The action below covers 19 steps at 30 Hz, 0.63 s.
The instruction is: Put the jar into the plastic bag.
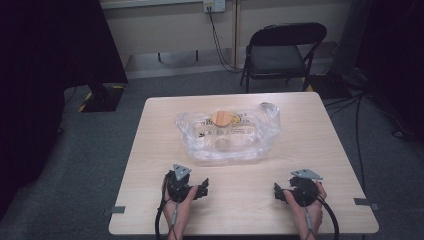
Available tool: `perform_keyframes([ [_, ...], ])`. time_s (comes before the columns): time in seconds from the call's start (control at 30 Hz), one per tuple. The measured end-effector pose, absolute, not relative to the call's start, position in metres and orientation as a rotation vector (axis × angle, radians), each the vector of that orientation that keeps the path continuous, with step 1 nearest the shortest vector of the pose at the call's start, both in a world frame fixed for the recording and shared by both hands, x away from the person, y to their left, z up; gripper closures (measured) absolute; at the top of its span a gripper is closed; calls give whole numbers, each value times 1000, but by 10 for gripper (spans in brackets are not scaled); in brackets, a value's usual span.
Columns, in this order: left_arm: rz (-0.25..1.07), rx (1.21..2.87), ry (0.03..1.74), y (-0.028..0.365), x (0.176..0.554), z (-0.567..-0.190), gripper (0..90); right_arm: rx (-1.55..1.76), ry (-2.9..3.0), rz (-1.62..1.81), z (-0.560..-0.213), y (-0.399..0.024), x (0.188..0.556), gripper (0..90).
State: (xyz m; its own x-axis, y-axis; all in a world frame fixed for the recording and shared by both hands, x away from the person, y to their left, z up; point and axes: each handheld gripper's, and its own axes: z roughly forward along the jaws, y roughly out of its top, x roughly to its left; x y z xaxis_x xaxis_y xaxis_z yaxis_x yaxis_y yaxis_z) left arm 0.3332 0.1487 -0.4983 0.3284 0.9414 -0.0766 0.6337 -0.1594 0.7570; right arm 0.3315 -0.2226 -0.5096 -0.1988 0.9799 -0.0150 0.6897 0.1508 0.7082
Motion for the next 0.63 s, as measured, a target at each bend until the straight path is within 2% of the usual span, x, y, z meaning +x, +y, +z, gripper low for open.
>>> perform_keyframes([
  [0.27,566,1953,1449,145,335,-511,42,1587,1954,797,-510,-223,331,2],
  [0.63,588,1949,1458,144,334,-513,21,1587,1954,797,-510,-223,331,2],
])
